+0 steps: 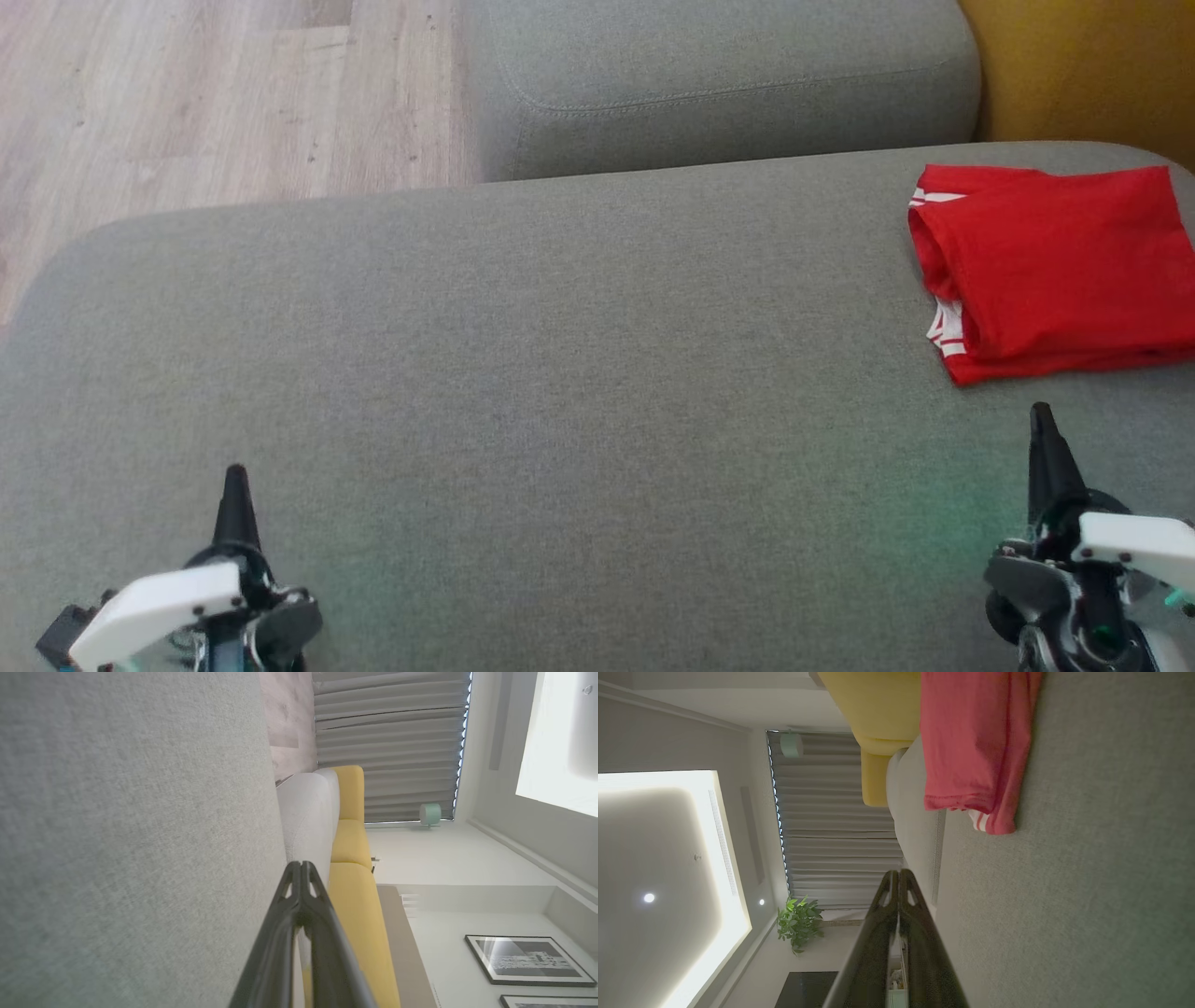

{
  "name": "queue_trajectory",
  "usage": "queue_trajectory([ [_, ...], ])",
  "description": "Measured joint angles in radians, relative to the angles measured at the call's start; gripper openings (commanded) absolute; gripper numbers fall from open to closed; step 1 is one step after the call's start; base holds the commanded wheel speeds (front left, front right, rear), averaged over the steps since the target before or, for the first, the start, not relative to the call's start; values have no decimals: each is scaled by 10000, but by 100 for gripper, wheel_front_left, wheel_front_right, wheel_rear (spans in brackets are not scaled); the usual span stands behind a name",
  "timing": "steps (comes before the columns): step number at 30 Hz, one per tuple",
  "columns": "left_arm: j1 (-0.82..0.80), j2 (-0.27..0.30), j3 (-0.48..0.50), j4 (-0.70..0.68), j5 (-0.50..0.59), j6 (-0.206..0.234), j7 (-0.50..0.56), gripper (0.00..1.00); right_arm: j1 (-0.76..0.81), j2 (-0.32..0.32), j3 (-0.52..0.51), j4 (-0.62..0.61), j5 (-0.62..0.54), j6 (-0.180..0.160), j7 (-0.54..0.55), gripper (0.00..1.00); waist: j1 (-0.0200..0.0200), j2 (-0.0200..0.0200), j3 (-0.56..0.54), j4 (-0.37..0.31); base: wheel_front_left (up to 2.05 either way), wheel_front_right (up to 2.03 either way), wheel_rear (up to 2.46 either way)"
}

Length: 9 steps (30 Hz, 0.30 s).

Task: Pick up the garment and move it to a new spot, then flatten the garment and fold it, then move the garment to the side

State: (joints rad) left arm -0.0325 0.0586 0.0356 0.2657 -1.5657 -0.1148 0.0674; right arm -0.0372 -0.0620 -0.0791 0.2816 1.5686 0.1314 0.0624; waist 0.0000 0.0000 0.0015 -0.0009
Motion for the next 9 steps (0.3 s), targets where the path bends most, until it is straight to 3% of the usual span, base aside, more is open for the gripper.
queue_trajectory([
  [9,-238,-6,100,61,-656,-92,196,0,-196,0,-196,0,614,0,171,0,0,0,17,9,0,0,0],
])
